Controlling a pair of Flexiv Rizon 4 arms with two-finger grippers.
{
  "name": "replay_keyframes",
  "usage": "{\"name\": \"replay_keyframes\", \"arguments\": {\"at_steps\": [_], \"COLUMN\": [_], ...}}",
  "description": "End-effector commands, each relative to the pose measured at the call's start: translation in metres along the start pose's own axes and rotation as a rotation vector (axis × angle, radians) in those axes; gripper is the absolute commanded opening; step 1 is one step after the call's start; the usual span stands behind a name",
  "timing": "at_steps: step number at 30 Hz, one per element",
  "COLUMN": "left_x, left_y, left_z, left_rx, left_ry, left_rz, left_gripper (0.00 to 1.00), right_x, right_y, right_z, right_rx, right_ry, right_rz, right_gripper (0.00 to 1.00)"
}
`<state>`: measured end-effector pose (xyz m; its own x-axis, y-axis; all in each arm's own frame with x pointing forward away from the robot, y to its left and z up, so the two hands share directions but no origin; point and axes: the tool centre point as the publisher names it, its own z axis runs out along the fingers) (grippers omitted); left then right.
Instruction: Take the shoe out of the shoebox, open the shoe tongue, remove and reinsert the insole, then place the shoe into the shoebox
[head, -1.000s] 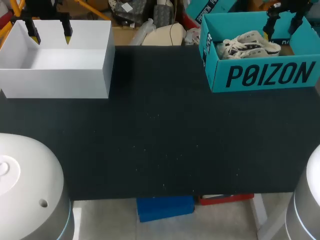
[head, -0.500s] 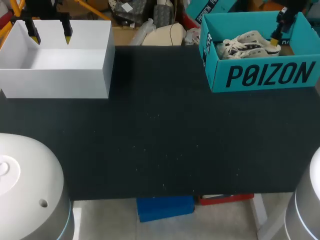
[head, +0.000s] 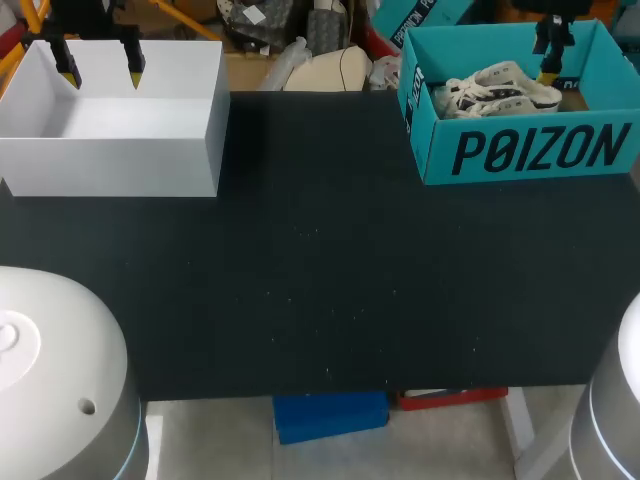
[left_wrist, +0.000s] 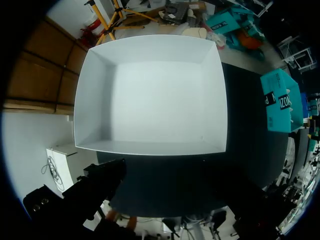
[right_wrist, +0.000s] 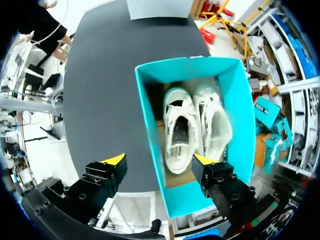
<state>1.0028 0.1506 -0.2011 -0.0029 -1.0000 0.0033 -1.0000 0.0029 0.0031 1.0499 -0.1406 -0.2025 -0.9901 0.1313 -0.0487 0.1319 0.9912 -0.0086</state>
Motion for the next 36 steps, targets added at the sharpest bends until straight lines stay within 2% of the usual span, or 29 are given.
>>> {"name": "replay_keyframes", "arguments": {"at_steps": [1, 3, 5, 7, 8, 10, 12, 18, 24, 27, 36], "left_x": [0.0, 0.0, 0.0, 0.0, 0.0, 0.0, 0.0, 0.0, 0.0, 0.0, 0.0], "left_y": [0.001, 0.001, 0.001, 0.001, 0.001, 0.001, 0.001, 0.001, 0.001, 0.001, 0.001], "left_z": [-0.001, -0.001, -0.001, -0.001, -0.001, -0.001, -0.001, -0.001, -0.001, -0.001, -0.001], "left_rx": [-0.001, -0.001, -0.001, -0.001, -0.001, -0.001, -0.001, -0.001, -0.001, -0.001, -0.001], "left_ry": [-0.002, -0.002, -0.002, -0.002, -0.002, -0.002, -0.002, -0.002, -0.002, -0.002, -0.002], "left_rz": [-0.002, -0.002, -0.002, -0.002, -0.002, -0.002, -0.002, -0.002, -0.002, -0.002, -0.002], "left_gripper": [1.0, 1.0, 1.0, 1.0, 1.0, 1.0, 1.0, 1.0, 1.0, 1.0, 1.0], "right_x": [-0.033, -0.041, -0.048, -0.053, -0.055, -0.06, -0.064, -0.077, -0.086, -0.089, -0.09], "right_y": [0.01, 0.01, 0.011, 0.011, 0.01, 0.01, 0.009, 0.002, -0.002, -0.004, -0.004], "right_z": [0.017, 0.026, 0.037, 0.048, 0.053, 0.065, 0.074, 0.106, 0.127, 0.138, 0.163], "right_rx": [0.028, 0.036, 0.026, 0.027, 0.025, 0.02, 0.021, 0.019, 0.026, 0.031, 0.033], "right_ry": [-0.025, -0.022, -0.034, -0.033, -0.033, -0.042, -0.047, -0.044, -0.033, -0.021, 0.006], "right_rz": [-0.267, -0.285, -0.303, -0.309, -0.31, -0.318, -0.312, -0.287, -0.269, -0.256, -0.235], "right_gripper": [0.73, 0.64, 0.73, 0.74, 0.72, 0.54, 0.48, 0.44, 0.42, 0.34, 0.36]}}
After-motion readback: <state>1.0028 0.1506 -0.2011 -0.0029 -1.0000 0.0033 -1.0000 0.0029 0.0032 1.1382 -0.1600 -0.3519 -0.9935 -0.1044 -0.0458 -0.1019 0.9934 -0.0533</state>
